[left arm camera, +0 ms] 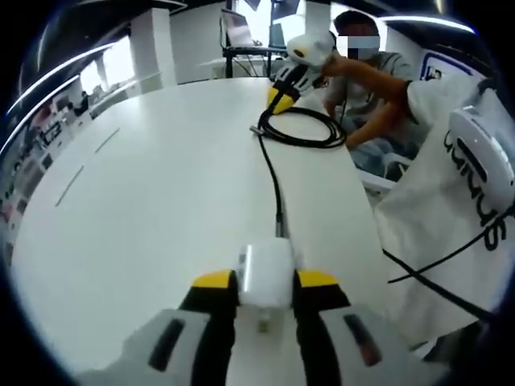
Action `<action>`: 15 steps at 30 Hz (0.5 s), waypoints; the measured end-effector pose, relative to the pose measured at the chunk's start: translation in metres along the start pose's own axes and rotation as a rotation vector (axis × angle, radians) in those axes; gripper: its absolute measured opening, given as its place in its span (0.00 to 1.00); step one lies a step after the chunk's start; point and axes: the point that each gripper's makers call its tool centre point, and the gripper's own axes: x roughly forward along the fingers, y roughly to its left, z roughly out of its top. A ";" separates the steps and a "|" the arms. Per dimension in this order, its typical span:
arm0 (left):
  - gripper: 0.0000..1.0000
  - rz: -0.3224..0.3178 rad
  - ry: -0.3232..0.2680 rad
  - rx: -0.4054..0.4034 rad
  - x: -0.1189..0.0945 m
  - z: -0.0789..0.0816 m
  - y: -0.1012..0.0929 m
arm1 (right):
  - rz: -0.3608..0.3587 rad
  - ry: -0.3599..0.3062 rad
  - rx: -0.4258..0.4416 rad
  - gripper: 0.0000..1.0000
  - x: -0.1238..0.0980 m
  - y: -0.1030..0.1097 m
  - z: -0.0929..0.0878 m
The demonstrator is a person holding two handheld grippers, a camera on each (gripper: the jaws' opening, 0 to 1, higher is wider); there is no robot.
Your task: Plug the desk Type‑C cable into the charger adapter.
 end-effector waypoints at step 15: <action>0.26 0.034 -0.001 -0.008 -0.004 -0.001 0.042 | -0.068 0.030 -0.041 0.05 0.024 -0.025 0.019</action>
